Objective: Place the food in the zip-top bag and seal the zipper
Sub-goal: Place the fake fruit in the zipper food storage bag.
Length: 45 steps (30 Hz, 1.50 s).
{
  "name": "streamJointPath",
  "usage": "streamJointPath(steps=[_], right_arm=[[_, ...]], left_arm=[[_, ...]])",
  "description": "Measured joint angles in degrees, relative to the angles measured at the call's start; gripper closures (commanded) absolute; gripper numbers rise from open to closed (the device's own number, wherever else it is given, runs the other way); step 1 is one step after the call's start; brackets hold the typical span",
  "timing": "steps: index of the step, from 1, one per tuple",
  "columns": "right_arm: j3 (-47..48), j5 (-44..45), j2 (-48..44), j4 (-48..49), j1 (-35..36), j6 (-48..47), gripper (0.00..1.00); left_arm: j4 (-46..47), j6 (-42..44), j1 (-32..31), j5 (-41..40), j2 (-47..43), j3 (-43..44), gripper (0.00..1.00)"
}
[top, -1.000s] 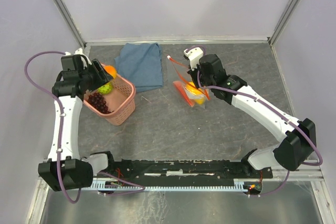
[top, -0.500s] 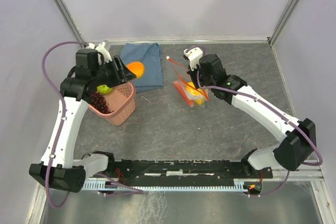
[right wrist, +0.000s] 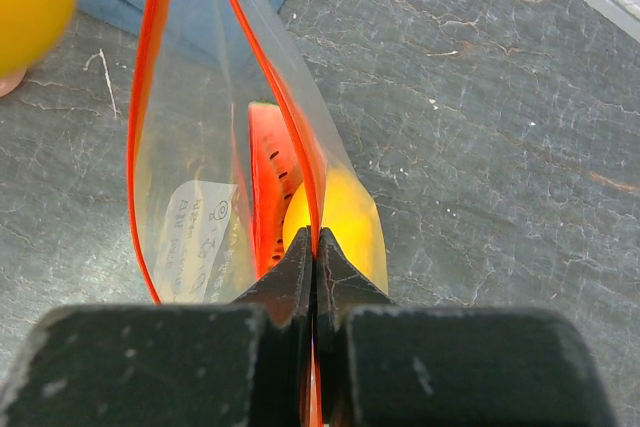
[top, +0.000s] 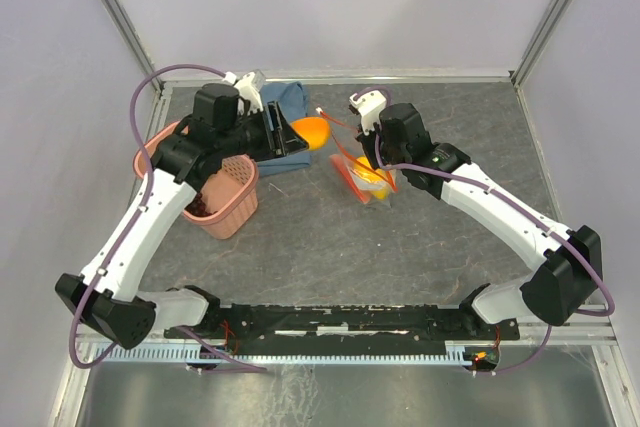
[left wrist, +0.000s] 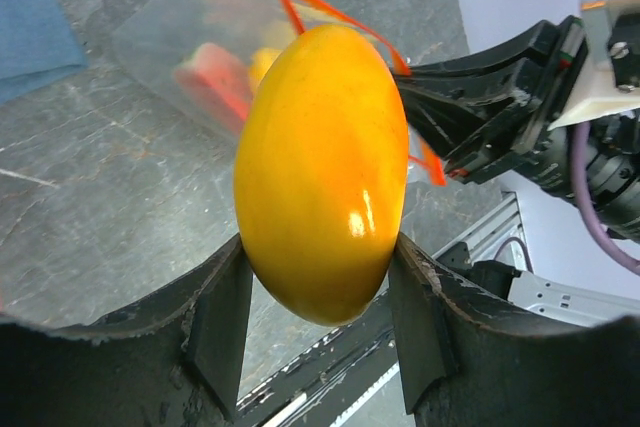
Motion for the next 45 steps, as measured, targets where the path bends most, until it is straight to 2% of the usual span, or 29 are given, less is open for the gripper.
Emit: streamJointPath(steps=[6, 14, 20, 28, 32, 36, 45], right_arm=[[0.0, 0.7, 0.0, 0.0, 0.1, 0.0, 0.98], [2.0, 6.2, -0.2, -3.0, 1.7, -1.5, 0.98], [5.0, 11.4, -0.2, -5.1, 4.3, -3.0, 0.98], [5.8, 13.5, -0.2, -6.4, 5.8, -3.3, 0.98], [6.1, 13.9, -0.2, -7.0, 5.8, -3.0, 0.98], [6.8, 14.4, 0.0, -7.9, 5.8, -2.7, 0.98], [10.3, 17.7, 3.0, -11.5, 5.8, -1.4, 0.99]], left_arm=[[1.8, -0.8, -3.0, -0.2, 2.3, 1.9, 0.97], [2.8, -1.2, -4.9, -0.1, 5.0, 3.2, 0.97], [3.1, -1.6, -5.3, 0.0, 5.4, 3.5, 0.97], [5.0, -1.7, -5.3, 0.0, 5.4, 2.7, 0.97], [5.6, -1.7, -5.4, -0.2, 5.4, 0.5, 0.82], [4.9, -1.7, -5.5, -3.7, 5.2, -0.6, 0.64], [3.4, -1.6, -2.6, -10.4, 1.2, -3.6, 0.45]])
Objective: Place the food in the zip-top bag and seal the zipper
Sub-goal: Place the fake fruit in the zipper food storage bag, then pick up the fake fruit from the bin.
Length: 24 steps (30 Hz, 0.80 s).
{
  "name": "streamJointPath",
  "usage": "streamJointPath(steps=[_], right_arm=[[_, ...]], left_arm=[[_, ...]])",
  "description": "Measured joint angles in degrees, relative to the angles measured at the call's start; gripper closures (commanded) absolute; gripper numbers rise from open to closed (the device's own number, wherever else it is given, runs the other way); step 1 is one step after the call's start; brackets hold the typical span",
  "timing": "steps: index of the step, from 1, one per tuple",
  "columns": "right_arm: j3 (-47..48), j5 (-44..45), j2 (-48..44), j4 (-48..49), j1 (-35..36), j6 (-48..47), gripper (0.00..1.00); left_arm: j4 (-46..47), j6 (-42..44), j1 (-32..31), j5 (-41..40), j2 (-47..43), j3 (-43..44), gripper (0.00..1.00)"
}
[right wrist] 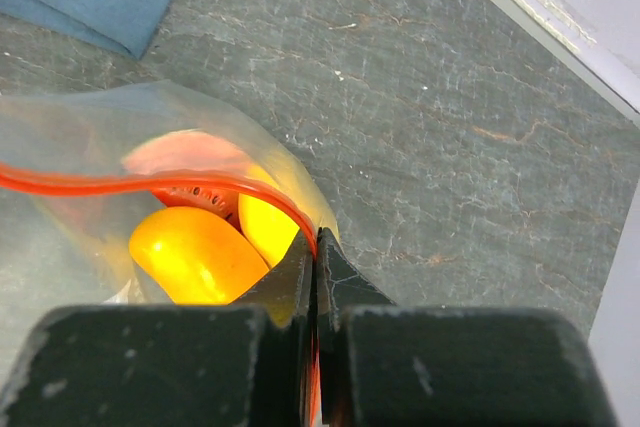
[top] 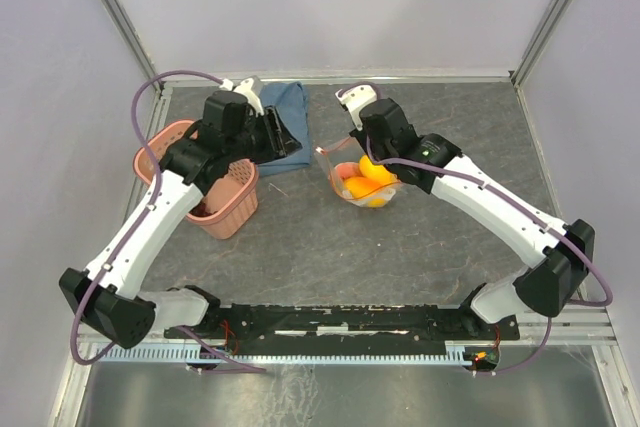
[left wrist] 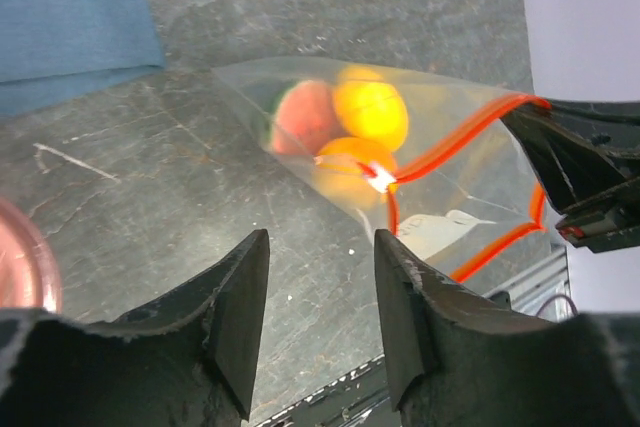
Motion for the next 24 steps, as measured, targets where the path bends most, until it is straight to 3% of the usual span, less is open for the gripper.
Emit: streamJointPath(steps=[6, 12, 17, 24], right_arm=[[0.5, 2.4, 0.8, -1.4, 0.0, 0.2, 0.99], [0.4, 2.8, 0.8, -1.1, 0.0, 0.2, 0.99], [-1.2, 2.8, 0.8, 0.0, -0.9, 0.1, 0.99], [-3.3, 1.5, 0.1, 1.3, -1.8, 0.1, 0.99]], left_arm=[[-3.1, 0.8, 7.3, -1.7, -3.1, -1.3, 0.34], [-8.5, 3.7, 18.5, -6.0, -5.9, -1.3, 0.19], [-10.4, 5.4, 25.4, -10.3, -6.2, -5.0, 0.14], [-6.4, 5.3, 29.0, -11.5, -1.0, -10.5, 0.08]])
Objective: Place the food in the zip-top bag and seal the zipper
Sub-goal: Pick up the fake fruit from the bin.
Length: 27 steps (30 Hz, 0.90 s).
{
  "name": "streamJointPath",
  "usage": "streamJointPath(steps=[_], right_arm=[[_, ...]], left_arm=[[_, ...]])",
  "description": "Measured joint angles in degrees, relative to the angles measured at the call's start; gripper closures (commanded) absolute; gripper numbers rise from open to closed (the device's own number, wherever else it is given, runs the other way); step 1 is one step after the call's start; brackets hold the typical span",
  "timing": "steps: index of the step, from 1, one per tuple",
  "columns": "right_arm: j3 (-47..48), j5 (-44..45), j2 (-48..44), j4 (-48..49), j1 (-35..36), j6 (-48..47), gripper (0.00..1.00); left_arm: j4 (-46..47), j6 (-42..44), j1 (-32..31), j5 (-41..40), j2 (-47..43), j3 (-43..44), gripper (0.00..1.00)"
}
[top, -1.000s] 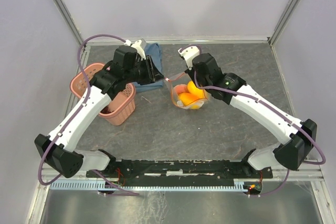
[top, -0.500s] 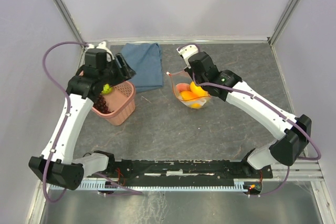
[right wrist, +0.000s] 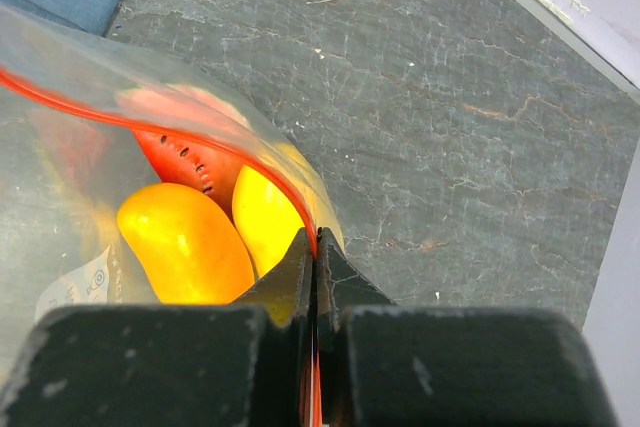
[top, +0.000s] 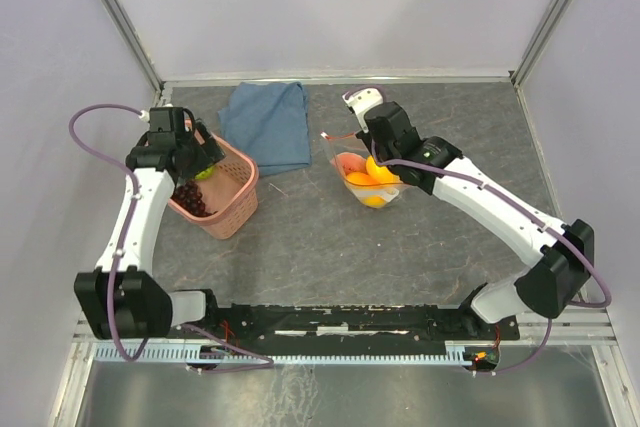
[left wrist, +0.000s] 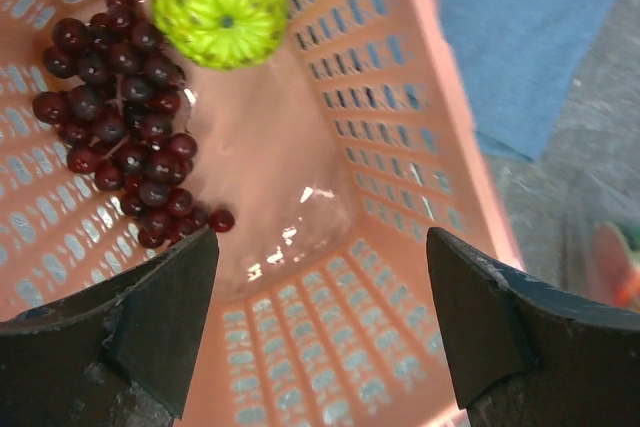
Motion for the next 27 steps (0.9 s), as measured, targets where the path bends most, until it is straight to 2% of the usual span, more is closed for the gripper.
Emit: streamJointPath(steps=[4, 11, 17, 27], right_arm=[[-1.0, -0.1, -0.9, 1.1, -0.1, -0.1, 0.99], [-1.8, -0.9, -1.7, 2.3, -0.1, -0.2, 0.99], [-1.9, -1.1, -1.7, 2.7, -0.1, -0.2, 0.99], [-2.1, -1.1, -1.8, 3.0, -0.1, -0.2, 0.99]], left_arm=[[2.9, 0.0, 3.0, -2.1, 3.9, -1.3, 0.05], [16.5, -1.4, 8.4, -5.7, 6.2, -8.4, 0.04], [25.6, -3.5, 8.9, -6.9, 10.4, -12.4, 0.04], [34.3, -3.8, 8.9, -7.8, 17.9, -12.7, 0.03]])
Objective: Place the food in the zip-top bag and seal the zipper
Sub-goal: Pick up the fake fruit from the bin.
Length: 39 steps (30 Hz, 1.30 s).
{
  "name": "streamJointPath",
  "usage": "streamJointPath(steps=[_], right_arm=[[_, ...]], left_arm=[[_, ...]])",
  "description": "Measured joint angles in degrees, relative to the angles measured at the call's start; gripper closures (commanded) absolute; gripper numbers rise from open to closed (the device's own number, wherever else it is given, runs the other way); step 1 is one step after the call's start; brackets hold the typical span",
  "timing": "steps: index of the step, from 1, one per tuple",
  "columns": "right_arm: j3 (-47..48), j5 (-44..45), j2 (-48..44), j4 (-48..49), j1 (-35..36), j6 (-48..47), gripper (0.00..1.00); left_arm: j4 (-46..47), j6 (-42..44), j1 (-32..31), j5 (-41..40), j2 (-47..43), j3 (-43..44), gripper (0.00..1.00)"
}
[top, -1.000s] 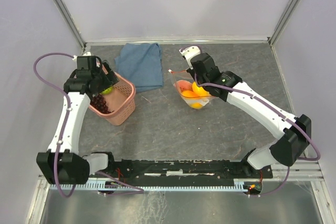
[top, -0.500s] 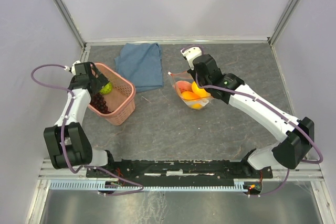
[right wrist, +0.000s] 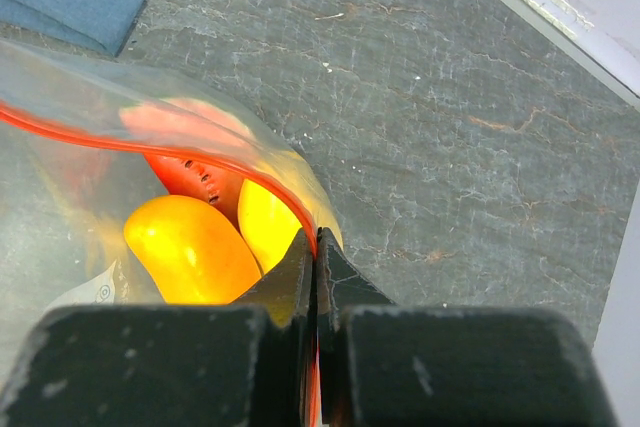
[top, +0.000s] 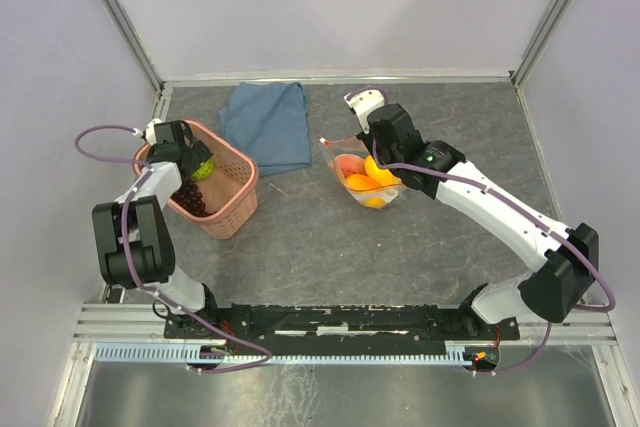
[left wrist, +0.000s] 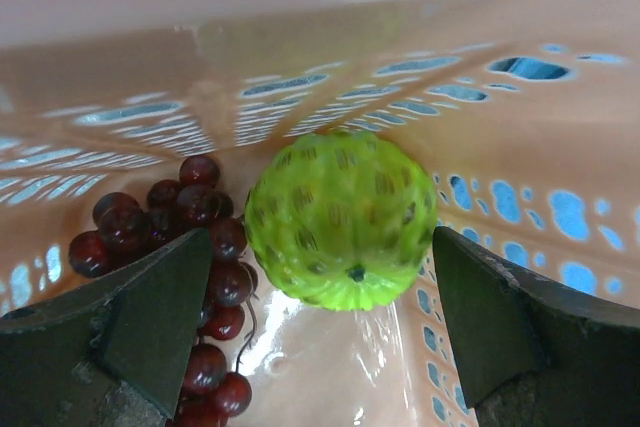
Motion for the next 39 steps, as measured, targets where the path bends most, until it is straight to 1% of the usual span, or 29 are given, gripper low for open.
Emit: streamJointPath(steps=[3, 7, 14, 19, 23, 25, 28, 39], right_arm=[[-0.5, 0.0, -0.2, 0.0, 0.0, 0.0, 0.99], [-0.6, 0.0, -0.3, 0.1, 0.0, 0.0, 0.99], [-0.9, -0.2, -0.7, 0.4, 0.0, 0.0, 0.99], [-0.9, -0.2, -0.8, 0.4, 0.0, 0.0, 0.99], [-0.9, -0.2, -0.8, 0.4, 0.0, 0.0, 0.99], [-0.9, -0.2, -0.8, 0.4, 0.0, 0.0, 0.99], [-0.9, -0.2, -0.8, 0.4, 0.0, 0.0, 0.99], [-0.9, -0.3, -0.8, 0.4, 0.0, 0.0, 0.99]], left_arm=[[0.5, 0.0, 0.0, 0.0, 3.1, 0.5, 0.04], [0.7, 0.2, 0.0, 0.0, 7.3, 3.0, 0.08], [0.6, 1.9, 0.2, 0.7, 10.4, 6.2, 0.11], [0.0, 1.9, 0.2, 1.5, 11.1, 7.3, 0.2], [-0.8, 1.9, 0.2, 2.2, 10.6, 7.4, 0.27], [-1.6, 1.9, 0.2, 3.0, 9.7, 7.1, 0.29], [-3.2, 1.9, 0.2, 3.3, 8.1, 6.3, 0.37], [-10.7, 1.9, 0.2, 2.6, 0.3, 6.1, 0.39]])
